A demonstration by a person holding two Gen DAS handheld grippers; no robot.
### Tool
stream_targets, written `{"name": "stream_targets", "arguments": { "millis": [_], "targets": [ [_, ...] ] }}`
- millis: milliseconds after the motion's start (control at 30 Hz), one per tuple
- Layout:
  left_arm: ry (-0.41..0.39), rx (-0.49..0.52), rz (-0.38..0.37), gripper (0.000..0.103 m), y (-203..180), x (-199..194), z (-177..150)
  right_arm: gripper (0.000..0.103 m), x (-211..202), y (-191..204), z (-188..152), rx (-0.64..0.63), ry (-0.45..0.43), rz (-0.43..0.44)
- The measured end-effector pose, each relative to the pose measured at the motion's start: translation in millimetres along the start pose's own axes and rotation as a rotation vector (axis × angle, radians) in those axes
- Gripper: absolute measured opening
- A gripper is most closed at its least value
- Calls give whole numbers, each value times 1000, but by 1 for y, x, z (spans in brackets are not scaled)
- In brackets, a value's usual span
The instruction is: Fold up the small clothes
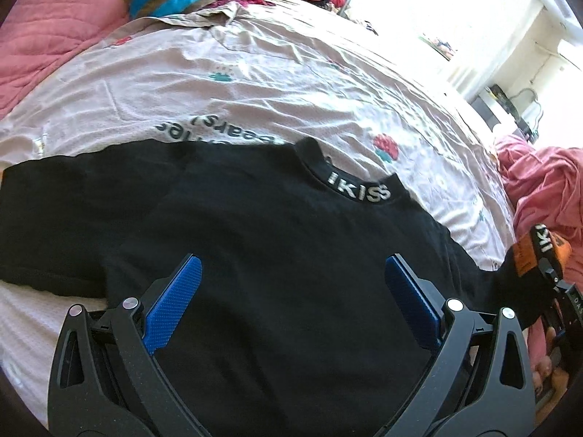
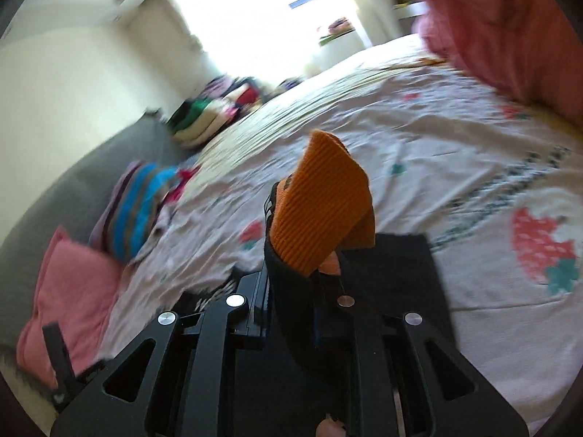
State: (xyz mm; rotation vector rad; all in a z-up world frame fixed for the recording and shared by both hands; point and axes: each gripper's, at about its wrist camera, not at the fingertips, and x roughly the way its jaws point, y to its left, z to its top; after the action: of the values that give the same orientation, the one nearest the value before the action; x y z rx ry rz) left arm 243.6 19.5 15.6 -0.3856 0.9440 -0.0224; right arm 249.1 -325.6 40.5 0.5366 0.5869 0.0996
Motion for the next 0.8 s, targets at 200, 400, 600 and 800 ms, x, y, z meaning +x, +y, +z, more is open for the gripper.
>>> {"name": "stream_targets", "arguments": {
  "millis": [200,400,600,800],
  "targets": [
    [-11,-61,-57,94,22,-6,4,15,27,62,-27,-154,77,44],
    [-21,-117,-125,94,43,-8,4,17,59,110,-67,-326,156,43],
    [-26,-148,-177,93,59,-9,2,18,81,143,-107,-445,227,55],
    [-4,-183,-238,89,71,-4,1,35,89,163,-135,-485,280,101]
  ]
}}
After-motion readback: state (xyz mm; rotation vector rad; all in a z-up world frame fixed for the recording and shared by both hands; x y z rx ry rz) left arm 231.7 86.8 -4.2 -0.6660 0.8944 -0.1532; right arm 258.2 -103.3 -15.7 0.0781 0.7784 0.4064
